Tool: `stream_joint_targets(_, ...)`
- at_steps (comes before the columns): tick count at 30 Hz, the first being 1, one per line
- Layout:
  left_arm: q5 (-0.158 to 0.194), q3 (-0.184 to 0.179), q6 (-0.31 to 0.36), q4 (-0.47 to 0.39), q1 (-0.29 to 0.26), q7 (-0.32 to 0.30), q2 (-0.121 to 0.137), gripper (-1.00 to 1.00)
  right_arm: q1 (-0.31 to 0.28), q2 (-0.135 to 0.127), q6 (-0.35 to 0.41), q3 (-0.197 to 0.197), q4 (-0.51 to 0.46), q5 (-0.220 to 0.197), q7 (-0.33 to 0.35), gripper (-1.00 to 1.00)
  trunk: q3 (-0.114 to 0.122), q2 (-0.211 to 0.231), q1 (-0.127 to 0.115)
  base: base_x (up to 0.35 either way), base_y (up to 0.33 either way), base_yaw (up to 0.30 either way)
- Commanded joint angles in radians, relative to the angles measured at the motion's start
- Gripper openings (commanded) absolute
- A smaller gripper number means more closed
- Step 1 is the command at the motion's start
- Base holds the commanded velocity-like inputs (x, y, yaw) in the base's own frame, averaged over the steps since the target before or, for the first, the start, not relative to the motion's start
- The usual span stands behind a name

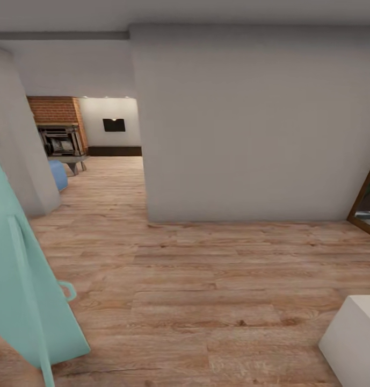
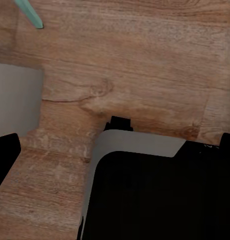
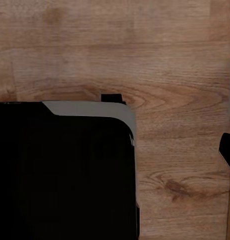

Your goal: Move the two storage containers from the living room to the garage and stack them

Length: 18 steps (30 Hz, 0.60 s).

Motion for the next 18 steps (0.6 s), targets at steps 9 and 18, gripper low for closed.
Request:
stream_joint_targets(9, 0.008, -0.009, -0.004, 0.001, -0.001, 0.004, -0.001, 1.00, -0.001, 0.000, 0.000, 0.007, 0.003, -0.001, -0.006, 1.00, -0.001, -0.001, 0.001, 0.324, 0.000, 0.000)
stream_joint_targets(18, 0.008, -0.009, -0.003, 0.001, -0.001, 0.004, -0.001, 1.00, -0.001, 0.000, 0.001, 0.007, 0.003, 0.000, -0.007, 1.00, -0.001, -0.001, 0.001, 0.324, 0.000, 0.000)
